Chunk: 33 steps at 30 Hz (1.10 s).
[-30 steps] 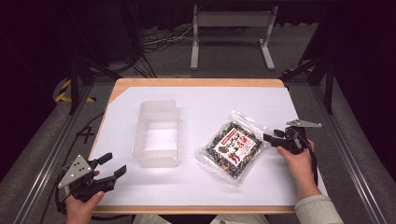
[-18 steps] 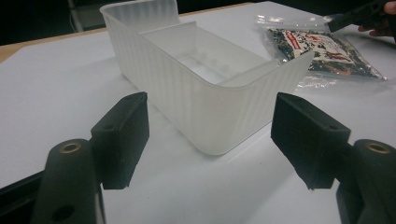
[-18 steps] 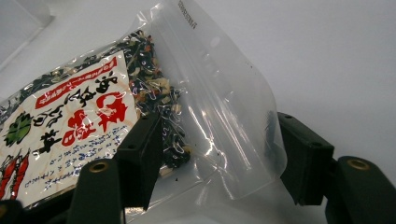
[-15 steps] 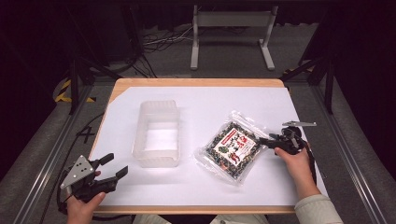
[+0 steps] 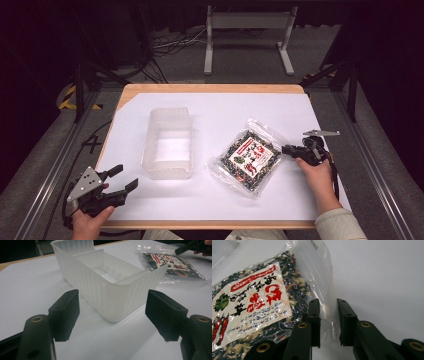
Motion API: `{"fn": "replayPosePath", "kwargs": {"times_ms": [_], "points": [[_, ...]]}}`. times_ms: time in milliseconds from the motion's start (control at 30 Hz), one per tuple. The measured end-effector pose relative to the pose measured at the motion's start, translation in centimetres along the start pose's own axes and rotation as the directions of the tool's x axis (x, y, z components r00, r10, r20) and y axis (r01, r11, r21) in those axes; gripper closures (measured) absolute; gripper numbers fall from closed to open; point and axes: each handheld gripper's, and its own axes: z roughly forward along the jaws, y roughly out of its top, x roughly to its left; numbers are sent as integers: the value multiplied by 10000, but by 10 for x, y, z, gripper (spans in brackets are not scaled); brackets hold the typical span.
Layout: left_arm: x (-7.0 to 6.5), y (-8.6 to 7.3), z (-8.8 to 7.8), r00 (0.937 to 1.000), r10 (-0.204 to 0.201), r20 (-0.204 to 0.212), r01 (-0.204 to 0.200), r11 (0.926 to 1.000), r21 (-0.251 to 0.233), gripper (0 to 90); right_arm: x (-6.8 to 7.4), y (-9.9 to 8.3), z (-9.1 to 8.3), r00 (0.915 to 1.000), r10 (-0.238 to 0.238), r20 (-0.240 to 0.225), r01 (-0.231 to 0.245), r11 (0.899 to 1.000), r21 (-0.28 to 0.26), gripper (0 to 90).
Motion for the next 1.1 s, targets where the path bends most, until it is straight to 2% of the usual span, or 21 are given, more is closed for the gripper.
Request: {"fn": "replayPosePath", "kwargs": {"times_ms": [200, 400, 500, 900, 1100], "points": [[0, 2, -1, 9983, -478, 326, 486, 9986, -232, 282, 1, 1, -3, 9997, -239, 42, 240, 9996, -133, 873], [-3, 5, 2, 9988, -445, 209, 450, 9987, -242, 241, 3, 3, -7, 9996, -268, 68, 270, 9989, -377, 900], [-5, 7, 2, 9972, -666, 335, 673, 9976, -183, 235, 4, 6, -12, 9994, -336, 60, 339, 9978, -564, 900], [-5, 8, 1, 9990, -436, -30, 435, 9989, -184, 199, 11, 17, -33, 9977, -675, -56, 663, 9898, -1260, 900], [-5, 7, 1, 9986, -522, -64, 522, 9986, -69, 205, 17, 24, -54, 9957, -907, -205, 852, 9780, -1907, 900]]}}
